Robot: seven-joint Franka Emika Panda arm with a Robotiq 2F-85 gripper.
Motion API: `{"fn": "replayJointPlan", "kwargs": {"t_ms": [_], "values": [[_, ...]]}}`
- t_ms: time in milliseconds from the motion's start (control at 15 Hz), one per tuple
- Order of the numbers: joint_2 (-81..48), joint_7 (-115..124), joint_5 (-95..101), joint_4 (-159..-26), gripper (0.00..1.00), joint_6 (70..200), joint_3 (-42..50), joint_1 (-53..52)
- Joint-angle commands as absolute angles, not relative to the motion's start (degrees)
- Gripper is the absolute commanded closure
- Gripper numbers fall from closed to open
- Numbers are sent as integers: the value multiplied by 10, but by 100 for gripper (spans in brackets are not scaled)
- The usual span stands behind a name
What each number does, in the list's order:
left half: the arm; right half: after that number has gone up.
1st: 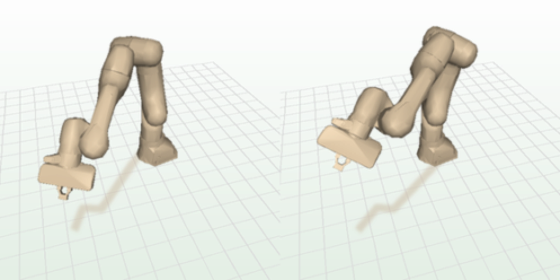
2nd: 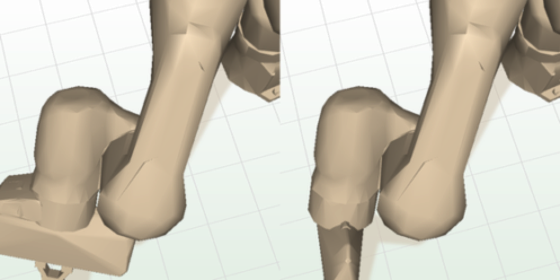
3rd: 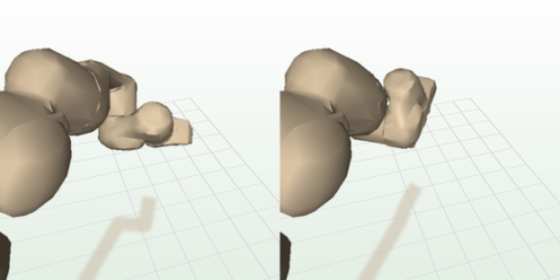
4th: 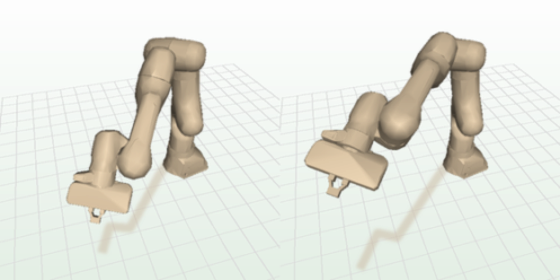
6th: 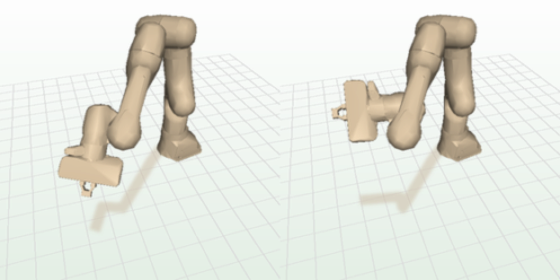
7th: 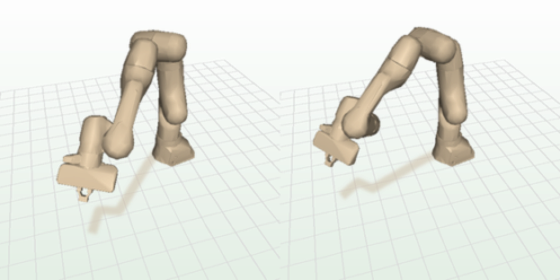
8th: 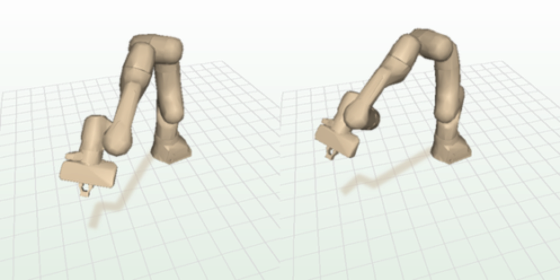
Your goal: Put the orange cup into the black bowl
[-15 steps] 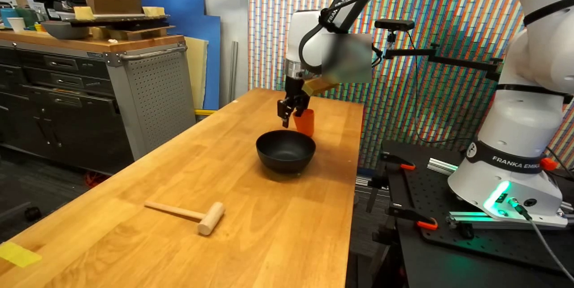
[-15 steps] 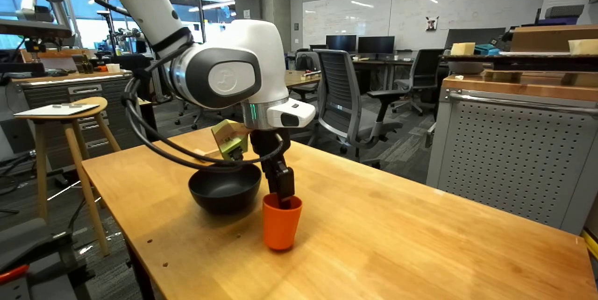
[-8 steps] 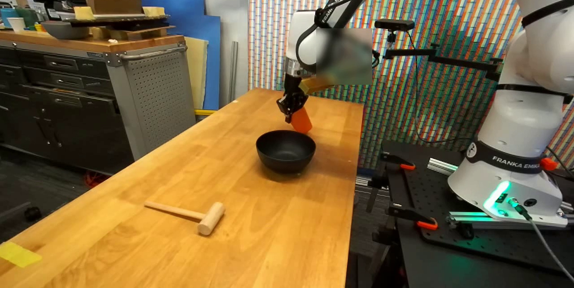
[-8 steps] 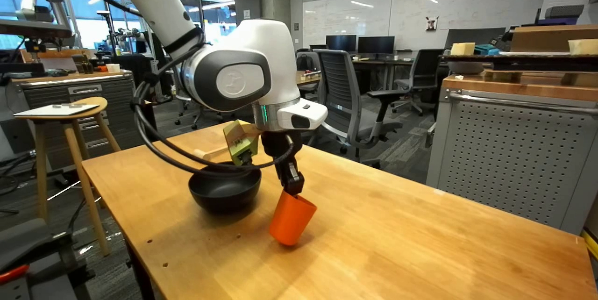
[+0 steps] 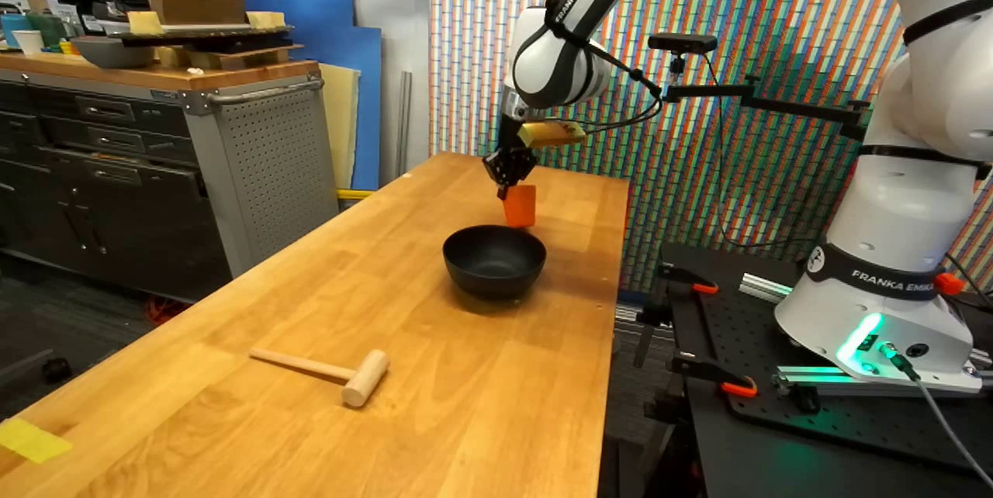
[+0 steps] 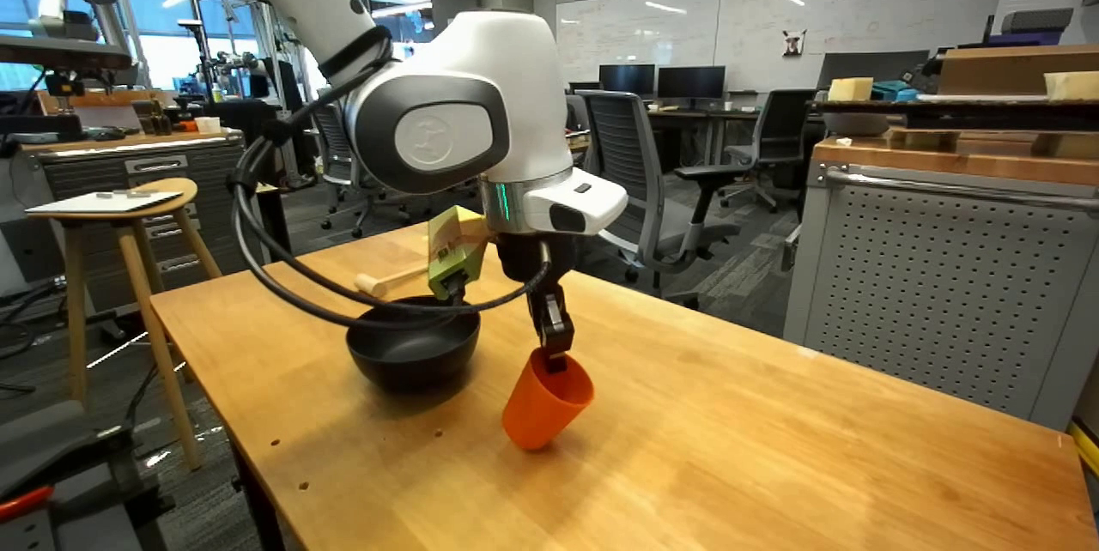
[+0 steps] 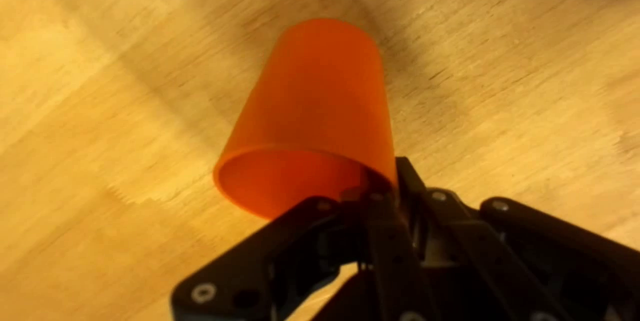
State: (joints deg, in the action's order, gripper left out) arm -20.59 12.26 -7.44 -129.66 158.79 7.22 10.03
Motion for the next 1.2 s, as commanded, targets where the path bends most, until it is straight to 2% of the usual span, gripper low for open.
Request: {"fn": "replayJointPlan", "kwargs": {"t_ms": [0, 333, 667, 733, 800, 867, 933, 1000, 1133], "values": [[-134, 103, -111, -1333, 90, 1590, 59, 101], [-36, 105, -103, -1391, 89, 1618, 50, 70], [39, 106, -104, -1443, 91, 1621, 37, 48], [46, 107, -96, -1449, 89, 1618, 37, 46], [46, 115, -85, -1452, 71, 1623, 38, 47], [34, 153, -36, -1449, 64, 1618, 42, 57], [25, 179, 0, -1447, 63, 1619, 43, 65], [14, 214, 48, -1443, 57, 1614, 46, 75], [-4, 277, 135, -1433, 41, 1600, 55, 87]]}}
